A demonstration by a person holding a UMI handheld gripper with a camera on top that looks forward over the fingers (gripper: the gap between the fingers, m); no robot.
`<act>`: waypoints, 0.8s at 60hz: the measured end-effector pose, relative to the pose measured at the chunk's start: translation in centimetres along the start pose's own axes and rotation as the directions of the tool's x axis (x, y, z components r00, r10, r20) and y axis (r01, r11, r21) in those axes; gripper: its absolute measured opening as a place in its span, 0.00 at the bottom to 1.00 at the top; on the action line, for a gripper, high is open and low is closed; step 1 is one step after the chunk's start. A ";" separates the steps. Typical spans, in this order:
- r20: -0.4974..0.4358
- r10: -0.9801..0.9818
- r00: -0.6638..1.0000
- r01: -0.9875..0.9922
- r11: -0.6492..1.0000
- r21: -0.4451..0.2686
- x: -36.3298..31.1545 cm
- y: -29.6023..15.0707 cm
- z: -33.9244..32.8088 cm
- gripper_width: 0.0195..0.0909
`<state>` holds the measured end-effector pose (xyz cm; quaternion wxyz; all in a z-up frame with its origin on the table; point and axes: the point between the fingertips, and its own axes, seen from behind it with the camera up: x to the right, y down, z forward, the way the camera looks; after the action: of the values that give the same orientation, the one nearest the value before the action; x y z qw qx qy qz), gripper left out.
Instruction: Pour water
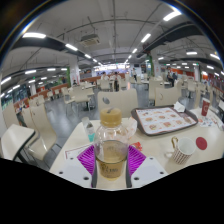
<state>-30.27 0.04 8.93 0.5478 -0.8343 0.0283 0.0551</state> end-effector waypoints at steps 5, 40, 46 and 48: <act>0.081 0.215 0.973 -0.216 0.976 0.005 -0.2 -2.5 -0.8 0.26; 0.262 0.919 -0.295 -0.938 -0.226 -0.263 11.3 -7.5 0.2 0.26; 0.247 0.895 -0.372 -0.911 -0.302 -0.280 12.6 -6.1 -1.1 0.26; 0.238 0.902 -0.361 -0.915 -0.293 -0.277 12.5 -5.9 0.3 0.26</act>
<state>-17.27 2.82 12.65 0.2852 -0.4285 0.5864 0.6255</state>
